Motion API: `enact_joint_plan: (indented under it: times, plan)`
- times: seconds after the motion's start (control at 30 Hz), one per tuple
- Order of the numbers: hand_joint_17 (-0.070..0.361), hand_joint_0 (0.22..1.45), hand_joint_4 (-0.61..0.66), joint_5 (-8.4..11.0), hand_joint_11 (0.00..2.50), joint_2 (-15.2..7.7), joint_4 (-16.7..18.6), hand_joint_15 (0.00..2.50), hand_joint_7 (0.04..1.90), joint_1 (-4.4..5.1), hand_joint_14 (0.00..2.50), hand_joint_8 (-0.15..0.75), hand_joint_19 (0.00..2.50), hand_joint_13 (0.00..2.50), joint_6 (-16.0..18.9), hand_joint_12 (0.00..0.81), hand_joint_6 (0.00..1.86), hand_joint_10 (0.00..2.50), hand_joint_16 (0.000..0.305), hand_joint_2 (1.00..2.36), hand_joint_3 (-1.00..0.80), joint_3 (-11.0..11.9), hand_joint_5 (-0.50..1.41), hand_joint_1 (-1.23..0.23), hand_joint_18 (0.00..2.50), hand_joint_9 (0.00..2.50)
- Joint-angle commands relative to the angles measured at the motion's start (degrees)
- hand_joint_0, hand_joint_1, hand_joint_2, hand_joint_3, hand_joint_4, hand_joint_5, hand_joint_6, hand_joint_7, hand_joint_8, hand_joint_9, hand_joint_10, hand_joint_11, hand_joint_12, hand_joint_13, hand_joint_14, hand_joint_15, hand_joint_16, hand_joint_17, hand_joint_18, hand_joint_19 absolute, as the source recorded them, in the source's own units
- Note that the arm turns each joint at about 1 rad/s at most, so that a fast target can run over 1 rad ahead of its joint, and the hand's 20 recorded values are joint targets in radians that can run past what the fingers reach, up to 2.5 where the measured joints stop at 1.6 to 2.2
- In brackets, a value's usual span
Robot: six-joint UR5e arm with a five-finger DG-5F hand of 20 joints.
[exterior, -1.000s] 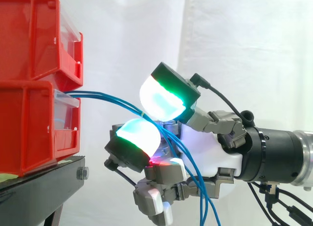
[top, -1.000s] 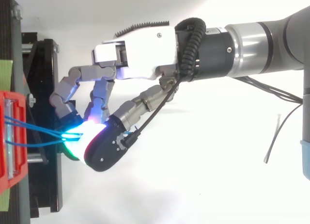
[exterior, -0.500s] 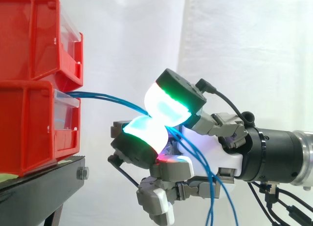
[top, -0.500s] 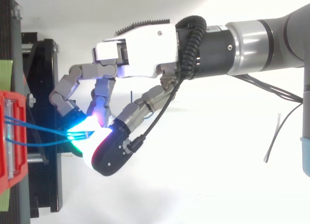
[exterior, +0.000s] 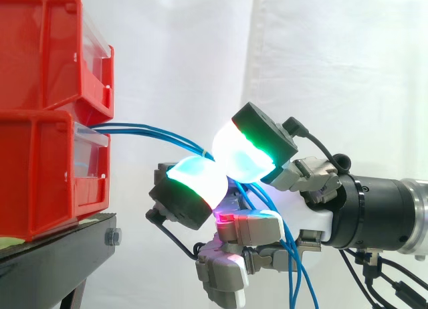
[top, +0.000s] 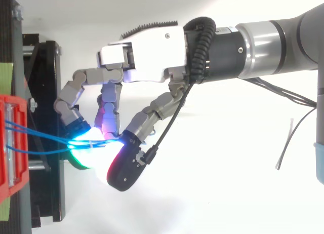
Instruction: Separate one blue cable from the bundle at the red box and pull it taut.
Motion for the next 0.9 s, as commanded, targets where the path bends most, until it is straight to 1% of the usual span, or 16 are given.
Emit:
enact_joint_plan:
  times: [0.0, 0.07, 0.1, 0.2, 0.23, 0.3, 0.4, 0.43, 0.5, 0.67, 0.73, 0.87]
  plan:
    - [0.113, 0.51, -0.01, 0.03, 1.06, 0.00, 0.00, 0.95, 1.04, 0.04, 0.03, 0.265, 0.92, 1.15, 0.00, 0.358, 0.92, 0.03, 0.050, 1.00, -0.50, -0.07, -0.10, -0.80, 0.97, 1.43]
    - [0.117, 0.49, 0.00, -0.06, 1.07, 0.00, 0.00, 0.95, 1.06, 0.04, 0.03, 0.265, 0.92, 1.15, 0.00, 0.367, 0.91, 0.03, 0.052, 1.00, -0.50, 0.01, -0.10, -0.77, 0.98, 1.43]
    - [0.123, 0.47, 0.01, 0.03, 1.07, 0.00, 0.00, 0.95, 1.07, 0.04, 0.03, 0.277, 0.91, 1.16, 0.00, 0.380, 0.90, 0.03, 0.055, 1.00, -0.50, 0.01, -0.10, -0.73, 0.99, 1.44]
    - [0.125, 0.47, 0.02, -0.06, 1.06, 0.00, 0.00, 0.95, 1.05, -0.04, 0.03, 0.276, 0.92, 1.16, 0.00, 0.384, 0.88, 0.03, 0.055, 1.00, -0.50, 0.01, -0.10, -0.67, 1.00, 1.44]
    - [0.125, 0.47, 0.03, 0.03, 1.05, 0.00, 0.00, 0.94, 0.99, 0.04, 0.03, 0.283, 0.92, 1.16, 0.00, 0.375, 0.87, 0.03, 0.055, 1.00, -0.50, 0.01, -0.10, -0.58, 1.00, 1.44]
    - [0.124, 0.48, 0.05, 0.03, 1.06, 0.00, 0.00, 0.94, 0.94, -0.04, 0.03, 0.289, 0.93, 1.16, 0.00, 0.381, 0.85, 0.03, 0.055, 1.00, -0.50, 0.01, -0.10, -0.56, 1.00, 1.44]
    - [0.120, 0.50, 0.06, 0.03, 1.06, 0.00, 0.00, 0.94, 0.94, 0.04, 0.03, 0.282, 0.94, 1.16, 0.00, 0.376, 0.84, 0.03, 0.053, 1.00, -0.50, -0.07, -0.10, -0.51, 0.99, 1.44]
    - [0.115, 0.53, 0.06, 0.03, 1.07, 0.00, 0.00, 0.94, 0.96, 0.04, 0.03, 0.275, 0.95, 1.16, 0.00, 0.366, 0.84, 0.03, 0.051, 1.00, -0.50, 0.01, -0.10, -0.50, 0.97, 1.43]
    - [0.109, 0.57, 0.04, 0.03, 1.08, 0.00, 0.00, 0.95, 1.02, 0.04, 0.03, 0.265, 0.97, 1.15, 0.00, 0.354, 0.84, 0.03, 0.048, 1.00, -0.50, -0.07, -0.11, -0.50, 0.95, 1.42]
    - [0.106, 0.61, 0.01, -0.06, 1.09, 0.00, 0.00, 0.97, 1.07, 0.04, 0.03, 0.268, 0.98, 1.15, -0.09, 0.349, 0.84, 0.03, 0.047, 1.00, -0.50, -0.07, -0.11, -0.56, 0.95, 1.42]
    - [0.106, 0.61, 0.00, -0.06, 1.09, 0.00, 0.00, 0.97, 1.09, 0.04, 0.03, 0.273, 0.98, 1.15, -0.09, 0.350, 0.84, 0.03, 0.047, 1.00, -0.50, -0.07, -0.11, -0.57, 0.95, 1.42]
    - [0.108, 0.62, 0.01, -0.06, 1.10, 0.00, 0.00, 0.98, 1.12, 0.04, 0.03, 0.281, 0.99, 1.15, -0.09, 0.350, 0.85, 0.03, 0.048, 1.01, -0.44, -0.07, -0.12, -0.59, 0.95, 1.41]
